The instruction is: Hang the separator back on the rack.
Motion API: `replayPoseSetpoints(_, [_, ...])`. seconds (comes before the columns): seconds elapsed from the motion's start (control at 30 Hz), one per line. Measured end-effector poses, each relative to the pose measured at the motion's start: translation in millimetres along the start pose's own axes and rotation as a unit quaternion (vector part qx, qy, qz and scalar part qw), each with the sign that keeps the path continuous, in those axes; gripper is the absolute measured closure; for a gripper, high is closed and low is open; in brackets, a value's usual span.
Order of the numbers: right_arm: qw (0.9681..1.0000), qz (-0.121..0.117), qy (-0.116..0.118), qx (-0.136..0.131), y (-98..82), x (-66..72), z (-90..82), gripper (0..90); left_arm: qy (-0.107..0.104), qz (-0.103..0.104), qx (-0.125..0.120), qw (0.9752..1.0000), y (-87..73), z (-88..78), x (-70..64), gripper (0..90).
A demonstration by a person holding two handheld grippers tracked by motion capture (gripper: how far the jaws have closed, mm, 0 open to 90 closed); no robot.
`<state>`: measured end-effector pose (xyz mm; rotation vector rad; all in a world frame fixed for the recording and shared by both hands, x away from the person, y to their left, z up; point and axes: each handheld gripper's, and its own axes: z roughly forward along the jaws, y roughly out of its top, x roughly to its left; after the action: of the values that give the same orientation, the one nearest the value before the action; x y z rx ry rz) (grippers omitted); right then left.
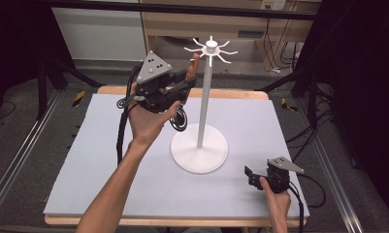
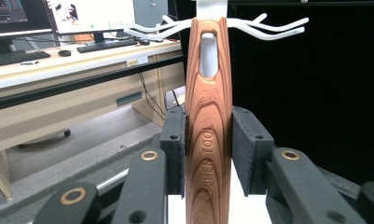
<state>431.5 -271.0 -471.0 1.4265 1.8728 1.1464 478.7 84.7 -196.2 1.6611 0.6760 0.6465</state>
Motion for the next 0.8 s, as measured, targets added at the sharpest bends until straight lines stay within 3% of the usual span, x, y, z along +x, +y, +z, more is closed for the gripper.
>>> replayPoseSetpoints(0.8, [1.0000,0.000,0.000,0.001,-0.3,0.5,0.5,6.3,-0.009,-0.004,-0.015,0.9998,-6.2,11.0,1.5,66.8])
